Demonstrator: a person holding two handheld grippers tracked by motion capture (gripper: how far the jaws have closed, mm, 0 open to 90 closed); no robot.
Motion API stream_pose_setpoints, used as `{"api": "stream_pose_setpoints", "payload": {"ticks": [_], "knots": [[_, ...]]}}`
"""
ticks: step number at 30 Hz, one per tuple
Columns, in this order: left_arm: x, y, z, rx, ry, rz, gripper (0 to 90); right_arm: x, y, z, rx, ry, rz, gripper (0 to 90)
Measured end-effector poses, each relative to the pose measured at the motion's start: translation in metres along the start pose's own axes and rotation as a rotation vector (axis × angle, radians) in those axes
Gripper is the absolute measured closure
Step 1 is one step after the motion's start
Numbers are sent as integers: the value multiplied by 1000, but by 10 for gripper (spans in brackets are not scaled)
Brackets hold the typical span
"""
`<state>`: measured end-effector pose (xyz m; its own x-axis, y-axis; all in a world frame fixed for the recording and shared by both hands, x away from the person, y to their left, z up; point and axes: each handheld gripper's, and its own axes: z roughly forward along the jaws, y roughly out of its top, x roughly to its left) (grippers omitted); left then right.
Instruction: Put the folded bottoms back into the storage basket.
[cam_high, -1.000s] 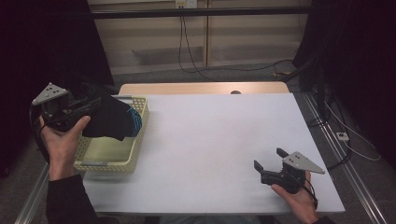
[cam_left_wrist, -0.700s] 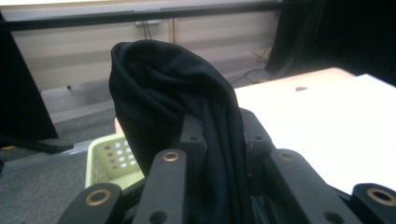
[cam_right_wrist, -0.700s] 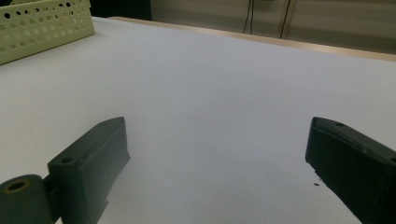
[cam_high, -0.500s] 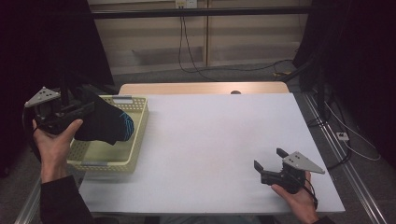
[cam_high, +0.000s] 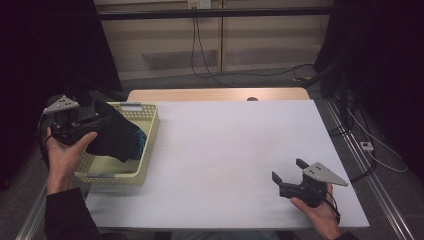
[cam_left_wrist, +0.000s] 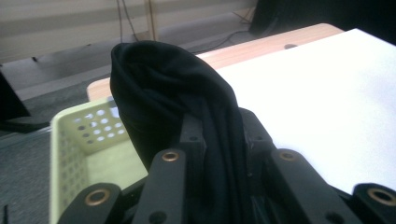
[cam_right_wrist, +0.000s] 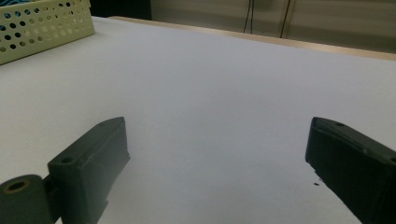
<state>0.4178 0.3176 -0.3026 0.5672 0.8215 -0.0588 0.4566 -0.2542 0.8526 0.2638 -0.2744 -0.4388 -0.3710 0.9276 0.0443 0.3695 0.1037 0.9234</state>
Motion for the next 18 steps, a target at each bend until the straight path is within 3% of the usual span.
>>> {"api": "stream_pose_setpoints", "payload": {"ticks": [4,7,10,14,18], "knots": [[-8,3,10,-8,-30,19,749,0,0,0,1,0,0,57],[-13,4,20,15,-29,56,750,0,0,0,0,0,0,57],[-16,5,26,18,-35,63,749,0,0,0,1,1,1,57],[-19,5,34,-20,-110,84,748,0,0,0,1,1,2,57],[-13,3,34,-36,-125,70,745,0,0,0,1,3,0,57]]}}
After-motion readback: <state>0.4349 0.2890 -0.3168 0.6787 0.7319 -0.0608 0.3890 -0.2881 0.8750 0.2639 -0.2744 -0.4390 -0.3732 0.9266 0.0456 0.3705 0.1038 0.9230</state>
